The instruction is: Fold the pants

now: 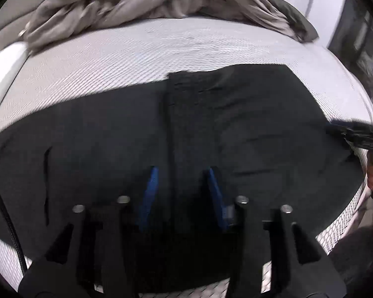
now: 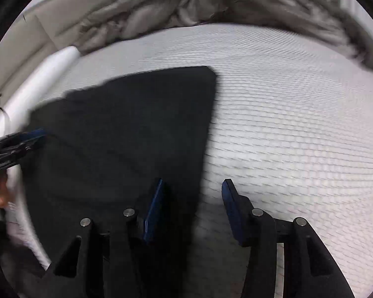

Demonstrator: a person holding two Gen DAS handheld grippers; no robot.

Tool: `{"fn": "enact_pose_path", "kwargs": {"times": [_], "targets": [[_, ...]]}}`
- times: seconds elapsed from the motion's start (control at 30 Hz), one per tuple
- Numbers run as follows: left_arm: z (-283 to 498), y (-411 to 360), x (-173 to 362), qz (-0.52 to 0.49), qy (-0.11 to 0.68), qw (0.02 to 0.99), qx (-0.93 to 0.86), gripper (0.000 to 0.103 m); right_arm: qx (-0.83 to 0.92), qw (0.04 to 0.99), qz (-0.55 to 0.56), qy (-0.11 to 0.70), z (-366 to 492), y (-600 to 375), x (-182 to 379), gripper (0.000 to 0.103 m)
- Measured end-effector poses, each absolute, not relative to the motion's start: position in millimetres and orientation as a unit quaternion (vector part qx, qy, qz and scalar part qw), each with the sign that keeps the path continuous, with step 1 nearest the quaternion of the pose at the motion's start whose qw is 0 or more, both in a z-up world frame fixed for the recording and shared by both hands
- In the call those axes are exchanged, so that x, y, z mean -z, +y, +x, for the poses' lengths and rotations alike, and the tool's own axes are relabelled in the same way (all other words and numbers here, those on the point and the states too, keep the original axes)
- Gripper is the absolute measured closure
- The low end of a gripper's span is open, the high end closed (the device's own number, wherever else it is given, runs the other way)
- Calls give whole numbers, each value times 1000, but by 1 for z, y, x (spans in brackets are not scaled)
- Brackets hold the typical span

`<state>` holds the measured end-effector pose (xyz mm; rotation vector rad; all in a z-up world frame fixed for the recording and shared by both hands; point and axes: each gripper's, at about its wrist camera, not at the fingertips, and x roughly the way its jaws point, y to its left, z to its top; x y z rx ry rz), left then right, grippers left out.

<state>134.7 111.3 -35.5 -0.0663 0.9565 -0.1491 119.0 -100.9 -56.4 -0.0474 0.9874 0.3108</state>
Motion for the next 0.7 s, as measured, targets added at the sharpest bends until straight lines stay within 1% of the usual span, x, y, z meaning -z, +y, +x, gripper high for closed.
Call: {"fn": "enact_pose_path", "kwargs": {"times": [0.13,0.17,0.27,0.33,0.37,0.4,0.47,0.53,0.57,0.67,0.7], "targets": [[123,132,32,-74,451,886,78,60,-199,855,109,467,106,-136,51,54],[123,135,33,-84,451,885,80,60,-226,843,154,464,107,-143,54,54],[128,141,38,-112,458,878,83,60,-247,815,238,466,121,-155,71,54],[133,138,39,-110,458,879,82,61,-260,797,287,463,137,-156,81,68],[137,137,38,-107,456,880,80,61,-262,794,291,465,138,-155,79,86],[137,135,38,-101,456,881,79,61,-261,797,280,466,134,-154,76,97],[140,132,37,-92,455,882,80,61,-256,826,227,447,131,-144,57,98],[141,127,38,-84,456,882,81,61,-250,845,219,420,131,-152,34,98],[143,124,37,-81,457,882,81,61,-241,850,211,418,137,-156,33,98],[141,115,33,-55,452,887,72,61,-138,870,126,457,152,-162,41,76],[138,113,30,-50,445,891,68,61,-116,874,113,458,150,-164,43,76]]}}
